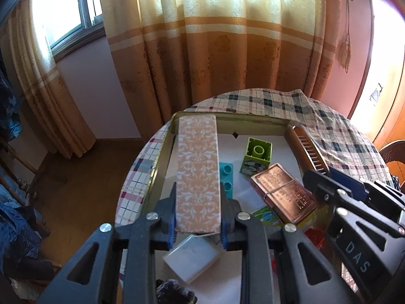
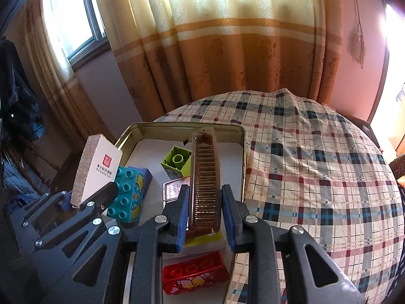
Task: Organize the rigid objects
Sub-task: 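Open both tools to drop the patterned box and comb into the tray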
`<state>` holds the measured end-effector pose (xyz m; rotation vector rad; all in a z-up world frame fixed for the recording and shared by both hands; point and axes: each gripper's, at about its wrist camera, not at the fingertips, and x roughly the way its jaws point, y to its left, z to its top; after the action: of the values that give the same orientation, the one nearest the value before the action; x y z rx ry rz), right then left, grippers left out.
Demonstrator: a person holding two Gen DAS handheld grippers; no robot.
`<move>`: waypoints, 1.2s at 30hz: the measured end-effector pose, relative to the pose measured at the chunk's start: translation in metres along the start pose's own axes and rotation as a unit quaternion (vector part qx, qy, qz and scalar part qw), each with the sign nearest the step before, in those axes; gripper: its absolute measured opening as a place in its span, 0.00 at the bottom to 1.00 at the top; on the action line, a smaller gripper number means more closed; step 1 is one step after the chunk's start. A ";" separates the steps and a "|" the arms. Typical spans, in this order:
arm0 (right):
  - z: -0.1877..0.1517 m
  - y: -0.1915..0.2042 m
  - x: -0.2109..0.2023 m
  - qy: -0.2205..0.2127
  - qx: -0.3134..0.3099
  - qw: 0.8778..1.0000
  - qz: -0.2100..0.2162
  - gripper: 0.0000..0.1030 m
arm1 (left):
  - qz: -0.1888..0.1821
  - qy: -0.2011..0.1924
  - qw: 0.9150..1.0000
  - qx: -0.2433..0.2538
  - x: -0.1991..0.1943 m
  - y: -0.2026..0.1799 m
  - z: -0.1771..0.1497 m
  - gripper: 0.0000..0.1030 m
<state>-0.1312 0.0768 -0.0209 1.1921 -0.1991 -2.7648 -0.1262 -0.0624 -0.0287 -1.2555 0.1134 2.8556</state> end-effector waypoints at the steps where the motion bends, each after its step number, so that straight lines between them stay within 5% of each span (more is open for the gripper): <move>1: 0.000 -0.001 0.002 0.003 0.002 1.000 0.001 0.27 | 0.001 0.001 1.000 0.002 0.002 -0.001 0.000 0.23; 16: -0.001 -0.008 0.011 0.011 0.009 1.000 0.011 0.27 | 0.006 -0.003 1.000 0.015 0.006 -0.005 0.004 0.25; 17: -0.002 -0.008 0.009 0.009 0.011 1.000 0.017 0.27 | 0.003 -0.002 1.000 0.017 0.007 -0.005 0.004 0.27; 19: -0.002 -0.008 0.006 0.011 0.014 1.000 0.019 0.29 | -0.001 0.010 1.000 0.020 0.010 -0.005 0.008 0.62; 23: -0.005 -0.020 -0.011 0.001 0.052 0.998 0.041 0.44 | -0.023 -0.002 1.000 0.005 -0.003 0.001 0.011 0.71; 27: -0.013 -0.027 -0.031 -0.025 0.070 0.996 0.049 0.48 | 0.000 -0.028 1.000 -0.003 -0.019 0.003 0.007 1.00; 31: -0.024 -0.028 -0.050 -0.041 0.078 0.995 0.054 0.65 | -0.005 -0.018 1.000 -0.012 -0.023 0.002 0.000 1.00; 36: -0.034 -0.023 -0.072 -0.055 0.066 0.995 0.056 0.67 | -0.005 -0.020 1.000 -0.005 -0.035 -0.003 -0.016 1.00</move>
<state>-0.0590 0.1091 0.0029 1.0223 -0.4524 -2.7575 -0.0910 -0.0606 -0.0136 -1.1978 0.0918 2.8746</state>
